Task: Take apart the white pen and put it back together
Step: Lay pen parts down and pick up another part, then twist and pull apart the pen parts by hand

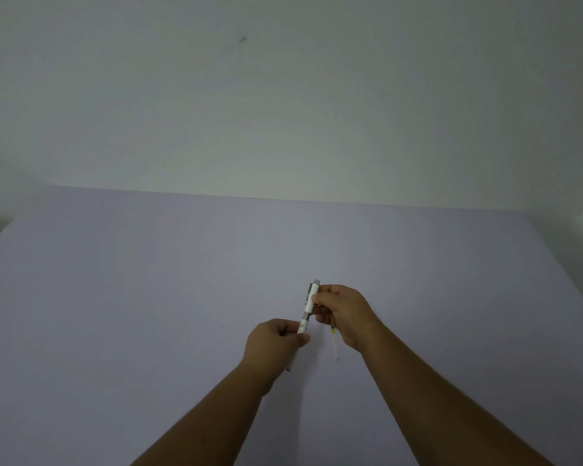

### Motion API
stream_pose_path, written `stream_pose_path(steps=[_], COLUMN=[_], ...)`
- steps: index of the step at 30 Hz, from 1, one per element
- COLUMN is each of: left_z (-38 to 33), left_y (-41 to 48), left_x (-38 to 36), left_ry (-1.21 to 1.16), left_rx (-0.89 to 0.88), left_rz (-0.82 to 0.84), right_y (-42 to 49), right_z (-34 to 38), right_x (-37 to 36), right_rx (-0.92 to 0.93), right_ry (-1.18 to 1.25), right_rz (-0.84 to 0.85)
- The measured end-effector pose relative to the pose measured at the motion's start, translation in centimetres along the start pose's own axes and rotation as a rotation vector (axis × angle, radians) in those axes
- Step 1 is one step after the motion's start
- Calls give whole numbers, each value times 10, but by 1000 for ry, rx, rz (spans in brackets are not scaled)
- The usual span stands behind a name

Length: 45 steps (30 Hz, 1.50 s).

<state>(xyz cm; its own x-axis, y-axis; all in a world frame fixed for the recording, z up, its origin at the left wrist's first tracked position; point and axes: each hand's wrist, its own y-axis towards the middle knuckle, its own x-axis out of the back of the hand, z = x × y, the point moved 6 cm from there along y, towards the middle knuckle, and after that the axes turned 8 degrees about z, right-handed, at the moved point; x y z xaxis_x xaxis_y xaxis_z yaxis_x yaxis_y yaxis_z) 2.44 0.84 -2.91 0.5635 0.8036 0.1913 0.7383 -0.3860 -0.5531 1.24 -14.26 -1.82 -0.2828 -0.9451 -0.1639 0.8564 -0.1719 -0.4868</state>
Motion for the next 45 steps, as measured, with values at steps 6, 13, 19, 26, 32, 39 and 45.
stream_pose_path(steps=[6, 13, 19, 26, 32, 39, 45], left_z=[0, -2, 4, 23, 31, 29, 25], left_y=[-1, 2, 13, 35, 51, 60, 62], left_x=[-3, -8, -13, -20, -28, -34, -37], left_ry=[-4, 16, 26, -10, 137, 201, 231], left_rx=[-2, -3, 23, 113, 126, 103, 94], left_rz=[5, -19, -15, -14, -115, -159, -163], right_y=[-5, -4, 4, 18, 12, 14, 18], right_z=[-5, -5, -11, -32, -49, -66, -69], right_x=[-1, 3, 9, 40, 47, 43, 38], right_rx=[-23, -35, -53, -74, -146, -162, -160], right_ry=[-31, -86, -111, -343, -813, -830, -824], right_rz=[55, 89, 63, -224, -302, -316, -297])
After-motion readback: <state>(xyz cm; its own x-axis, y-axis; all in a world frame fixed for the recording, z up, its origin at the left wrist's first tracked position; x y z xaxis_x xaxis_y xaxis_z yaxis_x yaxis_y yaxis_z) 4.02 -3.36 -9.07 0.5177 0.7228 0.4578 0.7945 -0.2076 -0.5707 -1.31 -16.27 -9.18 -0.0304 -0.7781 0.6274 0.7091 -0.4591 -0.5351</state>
